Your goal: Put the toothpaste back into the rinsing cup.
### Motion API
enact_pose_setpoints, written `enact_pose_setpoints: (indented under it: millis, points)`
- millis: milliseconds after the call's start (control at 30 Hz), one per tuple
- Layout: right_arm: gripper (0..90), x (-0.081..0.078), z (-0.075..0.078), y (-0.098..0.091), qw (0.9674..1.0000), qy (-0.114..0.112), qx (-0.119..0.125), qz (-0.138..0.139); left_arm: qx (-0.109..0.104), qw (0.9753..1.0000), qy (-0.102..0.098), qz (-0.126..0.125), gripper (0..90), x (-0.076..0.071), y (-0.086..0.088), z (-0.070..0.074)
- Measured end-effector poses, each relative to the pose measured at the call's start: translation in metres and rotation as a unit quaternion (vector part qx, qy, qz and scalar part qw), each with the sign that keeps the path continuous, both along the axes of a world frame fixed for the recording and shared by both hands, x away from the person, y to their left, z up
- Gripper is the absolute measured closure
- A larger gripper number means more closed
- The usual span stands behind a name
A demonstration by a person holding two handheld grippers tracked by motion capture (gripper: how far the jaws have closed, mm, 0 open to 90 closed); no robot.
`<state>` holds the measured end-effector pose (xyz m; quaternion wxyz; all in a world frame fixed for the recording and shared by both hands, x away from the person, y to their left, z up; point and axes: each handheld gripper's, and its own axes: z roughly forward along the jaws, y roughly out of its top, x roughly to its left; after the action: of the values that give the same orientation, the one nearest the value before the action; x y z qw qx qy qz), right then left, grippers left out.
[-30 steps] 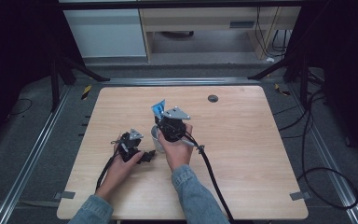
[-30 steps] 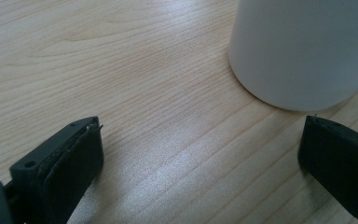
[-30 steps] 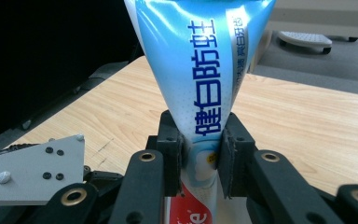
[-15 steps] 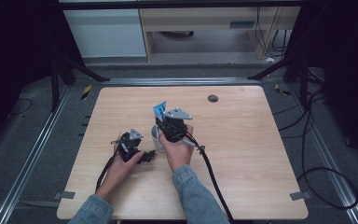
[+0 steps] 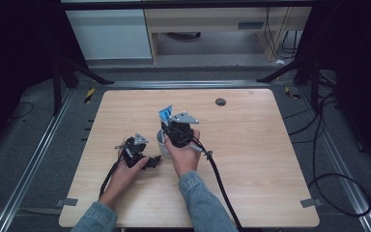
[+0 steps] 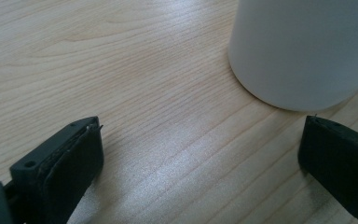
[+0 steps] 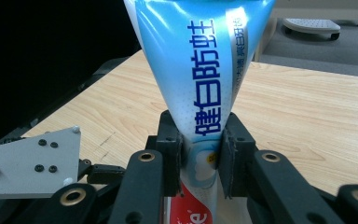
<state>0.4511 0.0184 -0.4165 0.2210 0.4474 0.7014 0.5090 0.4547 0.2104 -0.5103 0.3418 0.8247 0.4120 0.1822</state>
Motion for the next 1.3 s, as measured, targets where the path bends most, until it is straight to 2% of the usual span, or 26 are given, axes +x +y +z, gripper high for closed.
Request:
enact_pose_setpoints:
  millis: [500, 733, 1067, 1300]
  points:
    - [70.5, 0.005, 0.0, -0.008, 0.9999, 0.01, 0.007, -0.007, -0.001, 1.0, 0.0, 0.001, 0.0, 0.0, 0.0, 0.0]
    - [67.9, 0.006, 0.001, -0.012, 0.9999, 0.014, -0.003, -0.008, -0.001, 1.0, 0.0, 0.001, 0.0, 0.0, 0.0, 0.0]
    - [62.9, 0.006, 0.001, -0.016, 0.9996, 0.006, -0.027, -0.011, -0.001, 1.0, 0.0, 0.001, 0.0, 0.0, 0.0, 0.0]
    - [60.3, 0.005, 0.001, -0.018, 0.9994, 0.002, -0.034, -0.011, -0.001, 1.0, -0.001, 0.001, 0.0, 0.0, 0.0, 0.0]
